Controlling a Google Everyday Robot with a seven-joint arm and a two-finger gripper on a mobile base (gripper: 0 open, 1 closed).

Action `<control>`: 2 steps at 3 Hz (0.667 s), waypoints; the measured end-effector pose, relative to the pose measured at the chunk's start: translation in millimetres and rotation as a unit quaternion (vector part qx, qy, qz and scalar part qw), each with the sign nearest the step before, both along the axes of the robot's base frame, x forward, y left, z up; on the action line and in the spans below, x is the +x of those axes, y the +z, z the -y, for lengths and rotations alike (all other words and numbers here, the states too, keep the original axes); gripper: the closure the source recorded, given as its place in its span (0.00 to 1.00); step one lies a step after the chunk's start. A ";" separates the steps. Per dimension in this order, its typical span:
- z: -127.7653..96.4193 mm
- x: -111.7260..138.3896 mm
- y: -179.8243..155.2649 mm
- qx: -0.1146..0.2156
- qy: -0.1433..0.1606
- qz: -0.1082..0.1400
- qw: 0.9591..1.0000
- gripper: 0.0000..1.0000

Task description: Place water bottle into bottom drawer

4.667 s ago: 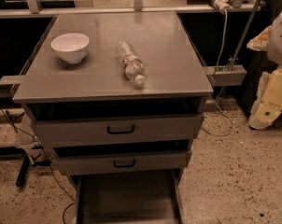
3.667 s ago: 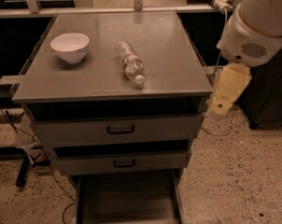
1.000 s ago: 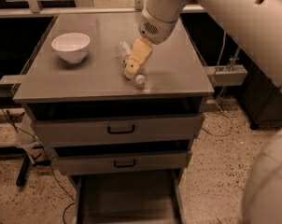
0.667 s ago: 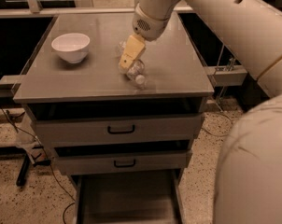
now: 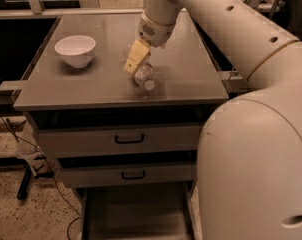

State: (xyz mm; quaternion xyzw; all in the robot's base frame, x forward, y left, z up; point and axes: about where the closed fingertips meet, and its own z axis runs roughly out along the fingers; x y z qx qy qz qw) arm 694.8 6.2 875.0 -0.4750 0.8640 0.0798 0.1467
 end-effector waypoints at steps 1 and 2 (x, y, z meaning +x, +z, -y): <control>-2.6 6.0 -13.7 0.008 -0.017 -0.020 1.000 0.00; -5.5 10.1 -26.0 0.012 -0.023 -0.034 0.999 0.19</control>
Offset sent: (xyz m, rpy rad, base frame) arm 0.0122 0.0036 -0.0337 0.0265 0.1094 -0.0630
